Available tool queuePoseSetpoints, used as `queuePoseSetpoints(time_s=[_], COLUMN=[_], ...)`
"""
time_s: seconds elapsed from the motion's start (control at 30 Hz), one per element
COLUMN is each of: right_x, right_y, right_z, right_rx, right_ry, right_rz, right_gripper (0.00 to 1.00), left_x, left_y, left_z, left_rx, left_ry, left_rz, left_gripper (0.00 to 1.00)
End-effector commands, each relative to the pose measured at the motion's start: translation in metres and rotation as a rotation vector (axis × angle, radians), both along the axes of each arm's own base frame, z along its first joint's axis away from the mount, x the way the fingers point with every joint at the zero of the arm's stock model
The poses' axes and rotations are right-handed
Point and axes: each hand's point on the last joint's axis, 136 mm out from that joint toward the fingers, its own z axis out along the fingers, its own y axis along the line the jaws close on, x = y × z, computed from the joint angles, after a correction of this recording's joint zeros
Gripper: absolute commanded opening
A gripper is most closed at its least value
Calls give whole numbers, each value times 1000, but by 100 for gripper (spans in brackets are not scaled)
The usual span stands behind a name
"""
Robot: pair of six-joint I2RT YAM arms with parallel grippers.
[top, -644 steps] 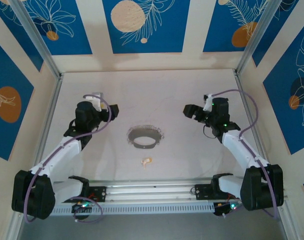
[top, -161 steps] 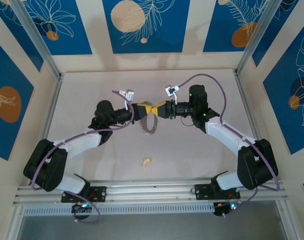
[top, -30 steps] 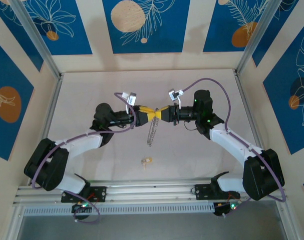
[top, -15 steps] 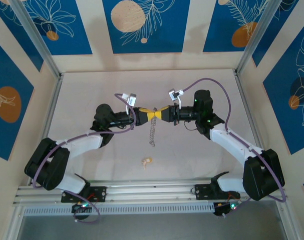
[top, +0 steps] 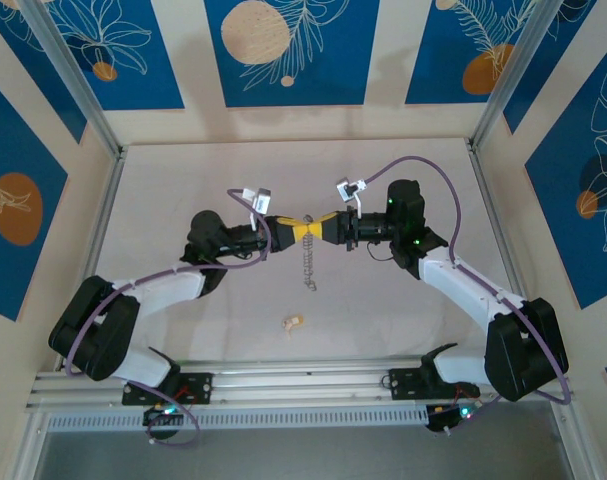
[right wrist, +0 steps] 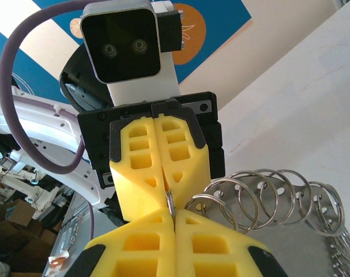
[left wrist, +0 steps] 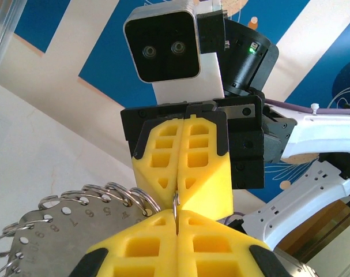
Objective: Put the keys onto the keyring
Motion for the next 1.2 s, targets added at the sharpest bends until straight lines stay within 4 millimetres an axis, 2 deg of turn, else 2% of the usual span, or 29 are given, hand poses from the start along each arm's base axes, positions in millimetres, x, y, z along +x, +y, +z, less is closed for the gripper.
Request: queuePoseSetpoints(time_s=[0.0, 0.03, 0.13, 0.2, 0.27, 0.37, 0.53, 0.83, 1.07, 1.17], right_x=[4, 4, 5, 5, 3, 3, 2, -1, 1, 2], right_y=[-5, -5, -10, -18, -27, -42, -58, -68, -68, -67], right_z=[14, 14, 15, 17, 19, 21, 7, -27, -41, -41], right_rx=[20, 19, 21, 23, 22, 24, 21, -15, -31, -27], right_ry=[-43, -41, -37, -43, -49, -56, -15, 53, 86, 88], right_rz=[-31, -35, -43, -60, -83, -141, -241, -324, -332, -326], right_gripper=[0, 3, 29, 38, 42, 44, 45, 45, 45, 45], left_x=[-8, -8, -6, -6, -6, -6, -5, -1, 2, 3], left_y=[3, 4, 8, 11, 12, 16, 23, 31, 35, 36], left_z=[8, 9, 10, 14, 18, 26, 41, 63, 68, 68], left_rx=[-26, -27, -30, -31, -19, 5, 23, 48, 76, 83], left_ry=[-86, -94, -134, -170, -209, -280, -412, -607, -720, -728], left_rz=[8, 18, 62, 88, 107, 145, 214, 335, 398, 402], left_gripper=[0, 0, 0, 0, 0, 0, 0, 0, 0, 0])
